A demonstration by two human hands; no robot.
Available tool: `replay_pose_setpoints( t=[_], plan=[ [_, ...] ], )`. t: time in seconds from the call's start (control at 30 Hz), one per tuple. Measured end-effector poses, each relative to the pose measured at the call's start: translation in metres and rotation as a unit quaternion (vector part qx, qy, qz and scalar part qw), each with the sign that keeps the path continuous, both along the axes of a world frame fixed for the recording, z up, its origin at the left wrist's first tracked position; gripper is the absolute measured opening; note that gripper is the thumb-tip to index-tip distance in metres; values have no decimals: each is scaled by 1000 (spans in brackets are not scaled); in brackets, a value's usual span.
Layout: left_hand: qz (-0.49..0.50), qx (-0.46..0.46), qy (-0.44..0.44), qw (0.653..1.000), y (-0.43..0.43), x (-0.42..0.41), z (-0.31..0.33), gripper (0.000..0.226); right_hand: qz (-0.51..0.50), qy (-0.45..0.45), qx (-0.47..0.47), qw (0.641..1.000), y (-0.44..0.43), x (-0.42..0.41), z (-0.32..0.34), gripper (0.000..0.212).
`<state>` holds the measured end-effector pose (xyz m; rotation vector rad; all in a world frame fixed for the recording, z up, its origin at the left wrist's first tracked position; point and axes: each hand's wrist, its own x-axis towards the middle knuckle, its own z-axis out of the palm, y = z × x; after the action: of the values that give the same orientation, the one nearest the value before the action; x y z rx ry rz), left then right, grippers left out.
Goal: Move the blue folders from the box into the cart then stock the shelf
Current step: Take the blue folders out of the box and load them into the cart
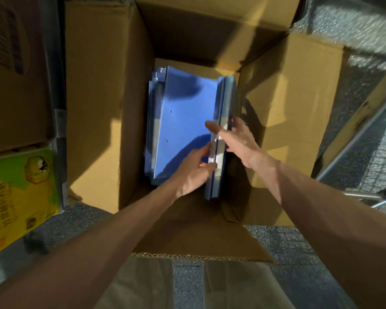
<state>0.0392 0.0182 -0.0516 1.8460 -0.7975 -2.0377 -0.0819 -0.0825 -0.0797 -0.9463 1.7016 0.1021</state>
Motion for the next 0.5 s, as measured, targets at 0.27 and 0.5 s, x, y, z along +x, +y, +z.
replay_pose_setpoints(
  t=[0.27, 0.5],
  plan=[
    [-63, 44, 1, 997, 7, 6, 5, 53, 111, 104, -40, 987, 14, 0, -5, 53],
    [2, 14, -77, 997, 0, 28, 35, 44, 31, 88, -39, 995, 15, -26, 38, 49]
  ],
)
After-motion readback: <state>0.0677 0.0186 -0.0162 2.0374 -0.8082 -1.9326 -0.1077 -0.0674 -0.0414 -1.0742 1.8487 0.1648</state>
